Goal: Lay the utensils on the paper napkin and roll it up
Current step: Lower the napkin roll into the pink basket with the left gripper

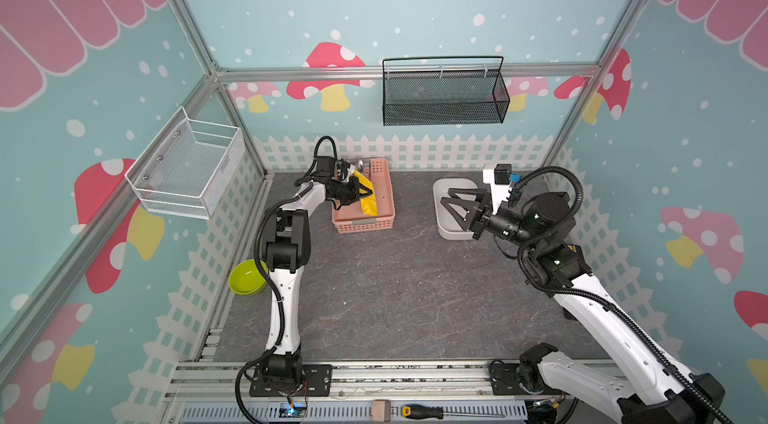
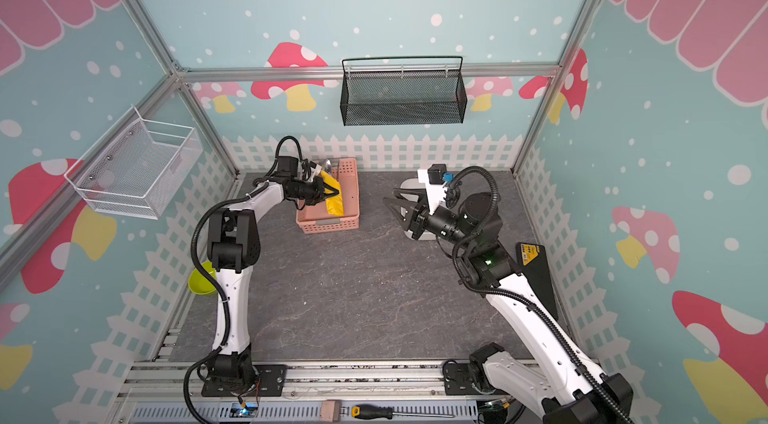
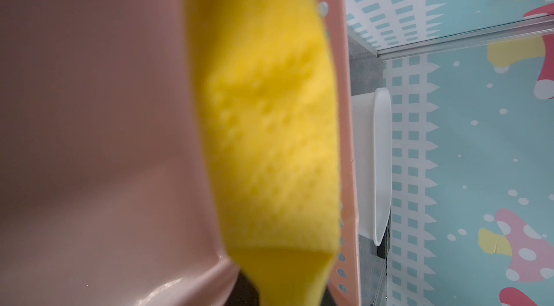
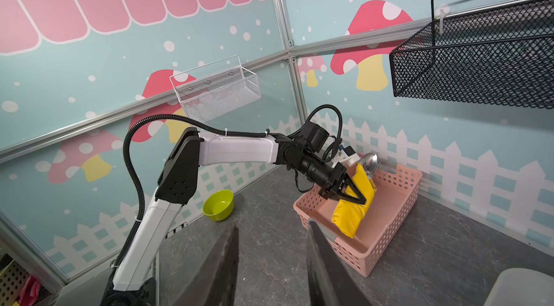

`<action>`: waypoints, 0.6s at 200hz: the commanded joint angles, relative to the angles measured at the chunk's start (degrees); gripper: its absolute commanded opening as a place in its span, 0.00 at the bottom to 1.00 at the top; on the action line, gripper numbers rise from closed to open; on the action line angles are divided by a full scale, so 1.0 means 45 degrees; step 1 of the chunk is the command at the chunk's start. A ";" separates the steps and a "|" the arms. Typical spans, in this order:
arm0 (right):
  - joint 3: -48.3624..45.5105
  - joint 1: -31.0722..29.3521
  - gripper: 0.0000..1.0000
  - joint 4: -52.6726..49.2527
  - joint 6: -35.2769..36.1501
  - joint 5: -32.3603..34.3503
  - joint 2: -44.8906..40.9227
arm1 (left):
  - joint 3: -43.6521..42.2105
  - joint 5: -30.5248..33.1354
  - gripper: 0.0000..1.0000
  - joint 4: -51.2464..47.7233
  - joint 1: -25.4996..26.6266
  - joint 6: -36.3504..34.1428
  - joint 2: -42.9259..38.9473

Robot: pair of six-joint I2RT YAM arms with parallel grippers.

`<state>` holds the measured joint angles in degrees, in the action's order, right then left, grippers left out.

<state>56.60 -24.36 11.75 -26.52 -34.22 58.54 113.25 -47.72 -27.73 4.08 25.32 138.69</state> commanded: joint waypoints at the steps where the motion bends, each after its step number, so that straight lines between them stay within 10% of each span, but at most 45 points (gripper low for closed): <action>1: -0.0156 0.0100 0.39 0.0269 -0.0024 -0.0233 0.0091 | 0.0682 0.0018 0.00 -0.0545 0.0229 -0.0249 0.0334; 120: -0.0211 0.0316 0.39 0.0517 -0.0161 -0.0482 0.0272 | 0.2179 -0.0261 0.00 -0.1696 0.0449 0.0210 0.2419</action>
<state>56.29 -23.29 12.05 -27.03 -35.57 59.59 120.95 -48.86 -33.15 5.87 26.63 147.70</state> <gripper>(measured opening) 0.392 0.107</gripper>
